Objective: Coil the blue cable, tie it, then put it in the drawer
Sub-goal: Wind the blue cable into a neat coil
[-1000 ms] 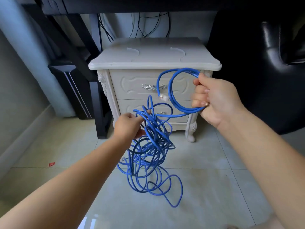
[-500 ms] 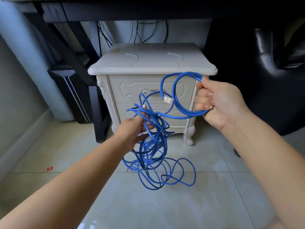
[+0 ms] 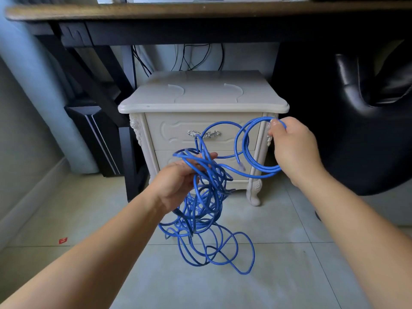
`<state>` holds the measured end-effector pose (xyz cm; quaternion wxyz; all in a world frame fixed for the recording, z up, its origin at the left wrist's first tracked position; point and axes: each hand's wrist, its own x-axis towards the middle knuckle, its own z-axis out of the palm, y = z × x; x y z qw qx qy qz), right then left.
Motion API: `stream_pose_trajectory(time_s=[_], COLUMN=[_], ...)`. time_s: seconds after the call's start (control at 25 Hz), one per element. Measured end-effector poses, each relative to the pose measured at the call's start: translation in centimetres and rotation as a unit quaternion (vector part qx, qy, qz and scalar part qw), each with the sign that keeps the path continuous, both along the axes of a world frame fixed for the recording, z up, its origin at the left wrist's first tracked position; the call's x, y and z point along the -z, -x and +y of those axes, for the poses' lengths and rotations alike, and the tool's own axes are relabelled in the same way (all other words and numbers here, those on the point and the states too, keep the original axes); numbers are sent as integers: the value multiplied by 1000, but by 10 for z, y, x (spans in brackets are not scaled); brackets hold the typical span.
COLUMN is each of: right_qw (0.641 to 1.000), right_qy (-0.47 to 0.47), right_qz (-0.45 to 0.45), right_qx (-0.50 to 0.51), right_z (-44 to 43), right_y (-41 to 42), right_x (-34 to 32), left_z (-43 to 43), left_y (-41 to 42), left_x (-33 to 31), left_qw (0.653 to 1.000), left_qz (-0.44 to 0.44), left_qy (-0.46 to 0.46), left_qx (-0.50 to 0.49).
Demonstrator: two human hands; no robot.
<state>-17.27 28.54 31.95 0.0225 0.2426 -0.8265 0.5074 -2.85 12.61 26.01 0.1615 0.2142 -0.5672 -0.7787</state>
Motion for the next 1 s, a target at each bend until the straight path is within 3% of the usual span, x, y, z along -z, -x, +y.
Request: stream_pose_trajectory(time_s=[0.24, 0.4, 0.52, 0.64, 0.72, 0.8, 0.92, 1.0], right_qw=[983, 955, 929, 925, 939, 929, 938, 950], right_qy=[-124, -212, -260, -257, -189, -154, -185, -154], right_qz=[98, 105, 113, 74, -40, -136, -94, -111], right_qx=[-96, -181, -237, -271, -286, -307, -278, -247], right_z=[-8, -11, -18, -23, -25, -27, -30, -33], right_y=[-6, -13, -25, -27, -29, -36, -49, -46], right_x=[5, 11, 15, 23, 27, 30, 37, 40], left_z=[2, 6, 14, 18, 17, 17, 18, 18], left_y=[4, 5, 2, -1, -1, 1, 3, 4], left_x=[6, -1, -6, -8, -8, -7, -9, -11], left_qw=[997, 999, 986, 954, 912, 865, 802, 792], left_qz=[-38, 12, -14, -93, -139, -173, -226, -239], left_qy=[69, 48, 149, 278, 381, 468, 546, 554], left_qx=[1, -6, 66, 68, 62, 58, 85, 91])
